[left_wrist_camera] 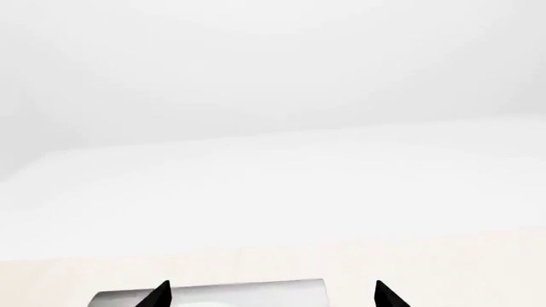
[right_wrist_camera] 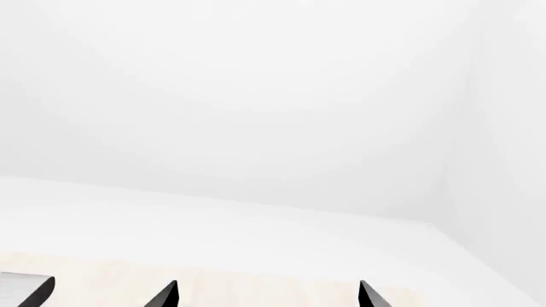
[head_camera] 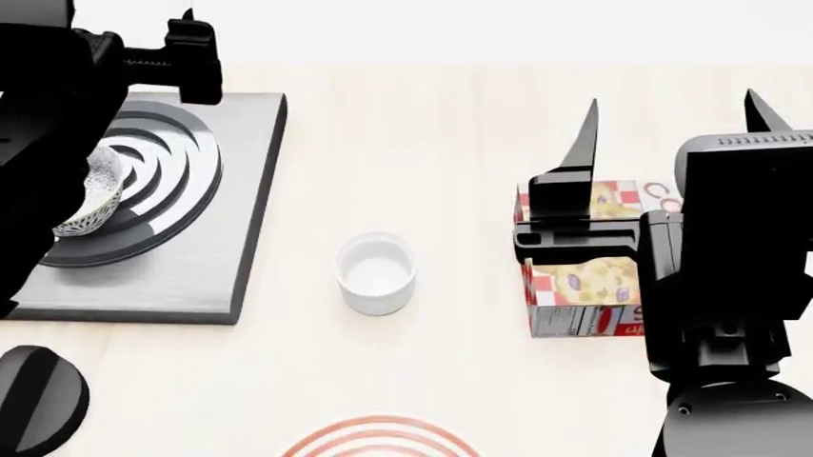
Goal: Pick the akita bowl on the stove and place it on the plate.
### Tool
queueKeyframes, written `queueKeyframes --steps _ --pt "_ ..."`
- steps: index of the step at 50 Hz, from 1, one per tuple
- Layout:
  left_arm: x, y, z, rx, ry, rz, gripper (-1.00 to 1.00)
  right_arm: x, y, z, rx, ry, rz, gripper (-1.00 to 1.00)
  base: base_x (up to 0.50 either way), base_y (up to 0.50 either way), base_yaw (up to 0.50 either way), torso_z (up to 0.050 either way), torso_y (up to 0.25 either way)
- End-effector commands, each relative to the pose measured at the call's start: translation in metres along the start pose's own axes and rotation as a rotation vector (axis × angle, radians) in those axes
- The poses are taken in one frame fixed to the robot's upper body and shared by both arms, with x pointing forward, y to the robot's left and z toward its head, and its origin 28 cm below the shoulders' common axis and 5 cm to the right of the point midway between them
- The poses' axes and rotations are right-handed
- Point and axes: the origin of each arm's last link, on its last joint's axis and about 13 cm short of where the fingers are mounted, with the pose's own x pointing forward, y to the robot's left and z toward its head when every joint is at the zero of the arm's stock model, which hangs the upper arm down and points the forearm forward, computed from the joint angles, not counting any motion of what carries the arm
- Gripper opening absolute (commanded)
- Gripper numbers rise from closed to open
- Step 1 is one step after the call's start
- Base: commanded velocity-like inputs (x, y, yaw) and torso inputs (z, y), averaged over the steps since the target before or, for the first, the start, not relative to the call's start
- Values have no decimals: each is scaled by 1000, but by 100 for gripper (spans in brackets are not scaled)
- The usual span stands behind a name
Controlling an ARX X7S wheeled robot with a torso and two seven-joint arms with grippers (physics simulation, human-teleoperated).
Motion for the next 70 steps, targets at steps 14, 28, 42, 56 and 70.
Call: queueKeyframes --steps 14,28,42,56,70 --pt "-6 -1 -12 181 109 70 100 0 0 1 0 -1 -1 100 0 0 0 0 0" --pt "-8 1 -28 232 167 102 100 0 0 0 2 0 -2 100 0 0 0 0 0" --pt "-9 5 -38 280 206 123 100 0 0 1 2 1 -2 100 0 0 0 0 0" --pt "-13 4 -51 311 256 122 100 0 0 0 2 1 -2 100 0 0 0 0 0" --pt "-16 5 -60 309 292 128 100 -1 0 1 1 1 -2 100 0 0 0 0 0"
